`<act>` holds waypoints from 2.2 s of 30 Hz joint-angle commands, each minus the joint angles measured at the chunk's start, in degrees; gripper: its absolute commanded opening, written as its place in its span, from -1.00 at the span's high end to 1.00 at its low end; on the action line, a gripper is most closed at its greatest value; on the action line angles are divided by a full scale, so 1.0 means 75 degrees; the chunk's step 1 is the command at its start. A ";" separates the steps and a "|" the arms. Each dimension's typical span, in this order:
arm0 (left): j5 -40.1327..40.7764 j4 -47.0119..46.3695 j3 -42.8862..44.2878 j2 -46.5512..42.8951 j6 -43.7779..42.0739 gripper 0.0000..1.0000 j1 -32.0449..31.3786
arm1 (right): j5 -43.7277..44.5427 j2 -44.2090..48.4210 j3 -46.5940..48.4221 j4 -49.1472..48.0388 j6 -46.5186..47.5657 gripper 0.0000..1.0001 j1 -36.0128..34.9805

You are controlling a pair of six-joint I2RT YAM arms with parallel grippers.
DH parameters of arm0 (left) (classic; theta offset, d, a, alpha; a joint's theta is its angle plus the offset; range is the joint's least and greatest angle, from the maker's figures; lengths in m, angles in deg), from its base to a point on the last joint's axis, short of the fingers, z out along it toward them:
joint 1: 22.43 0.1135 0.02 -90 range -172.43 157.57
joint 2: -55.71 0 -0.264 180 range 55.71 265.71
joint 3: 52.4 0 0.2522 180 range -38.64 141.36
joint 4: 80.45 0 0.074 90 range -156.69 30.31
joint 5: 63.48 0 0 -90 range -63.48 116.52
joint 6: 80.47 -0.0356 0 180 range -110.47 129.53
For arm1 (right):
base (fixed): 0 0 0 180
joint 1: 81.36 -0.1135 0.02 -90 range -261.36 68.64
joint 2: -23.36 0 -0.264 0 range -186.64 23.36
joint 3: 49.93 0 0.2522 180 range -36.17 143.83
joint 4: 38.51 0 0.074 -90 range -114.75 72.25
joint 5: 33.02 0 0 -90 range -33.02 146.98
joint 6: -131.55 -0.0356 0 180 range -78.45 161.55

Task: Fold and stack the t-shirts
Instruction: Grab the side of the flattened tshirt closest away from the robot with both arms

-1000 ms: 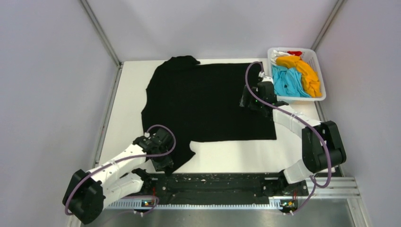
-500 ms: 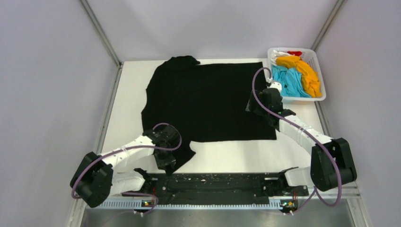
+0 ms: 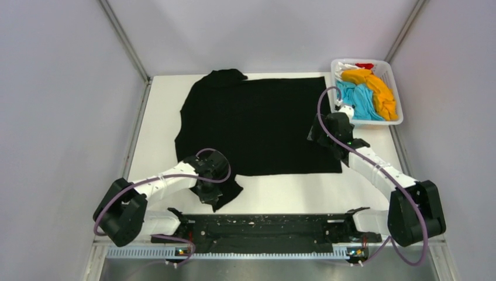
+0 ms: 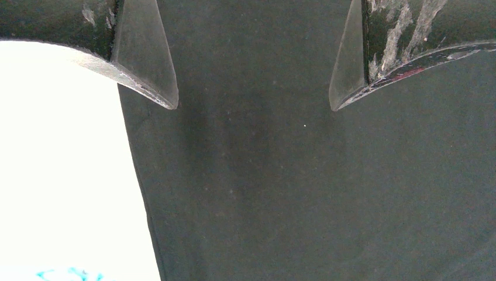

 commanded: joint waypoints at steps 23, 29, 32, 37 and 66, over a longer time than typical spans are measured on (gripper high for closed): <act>0.1330 0.0094 0.0457 -0.2423 0.0055 1.00 -0.0008 | 0.0823 0.1405 -0.2362 0.1575 -0.2644 -0.33 0.0518; 0.0872 0.0490 0.0386 -0.3017 -0.0108 1.00 -0.0008 | 0.0583 0.1084 -0.2383 0.1368 -0.2571 0.43 0.0518; 0.0763 0.1009 0.0394 -0.3120 0.0040 1.00 -0.0008 | 0.0619 0.1185 -0.2301 0.1893 -0.2561 0.76 0.0519; 0.0616 0.2014 0.0510 -0.3444 0.0376 1.00 -0.0009 | 0.0636 0.2012 -0.2107 0.3452 -0.2843 1.00 0.0517; 0.0340 -0.0139 0.0945 -0.3314 -0.0083 1.00 0.0015 | 0.0119 0.2056 -0.0808 0.4721 -0.3259 1.00 -0.0376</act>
